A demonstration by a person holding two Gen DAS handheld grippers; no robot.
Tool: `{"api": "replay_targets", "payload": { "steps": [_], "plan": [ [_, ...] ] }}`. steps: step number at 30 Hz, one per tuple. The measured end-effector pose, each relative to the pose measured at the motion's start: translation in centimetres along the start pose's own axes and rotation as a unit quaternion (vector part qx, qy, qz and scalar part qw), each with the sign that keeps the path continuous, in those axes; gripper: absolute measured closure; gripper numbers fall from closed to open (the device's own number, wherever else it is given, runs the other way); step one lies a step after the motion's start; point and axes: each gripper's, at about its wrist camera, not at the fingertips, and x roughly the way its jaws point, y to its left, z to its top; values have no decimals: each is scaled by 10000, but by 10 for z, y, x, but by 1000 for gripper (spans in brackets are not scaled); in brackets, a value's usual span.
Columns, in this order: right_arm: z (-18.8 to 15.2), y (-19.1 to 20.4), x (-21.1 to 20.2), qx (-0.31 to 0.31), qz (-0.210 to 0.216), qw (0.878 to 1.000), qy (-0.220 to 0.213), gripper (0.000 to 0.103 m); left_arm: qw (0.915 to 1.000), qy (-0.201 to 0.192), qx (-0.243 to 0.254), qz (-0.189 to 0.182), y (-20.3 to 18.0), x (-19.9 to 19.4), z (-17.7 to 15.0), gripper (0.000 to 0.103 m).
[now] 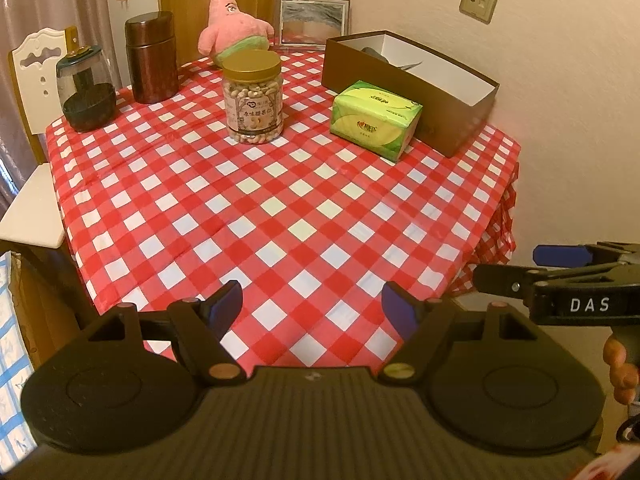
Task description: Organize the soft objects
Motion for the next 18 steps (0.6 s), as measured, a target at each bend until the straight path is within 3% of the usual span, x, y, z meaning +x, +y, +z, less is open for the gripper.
{"api": "replay_targets", "payload": {
  "steps": [18],
  "plan": [
    [3,4,5,-25,2,10000,21,11,10000,3,-40,0,4,4,8,28]
  ]
}}
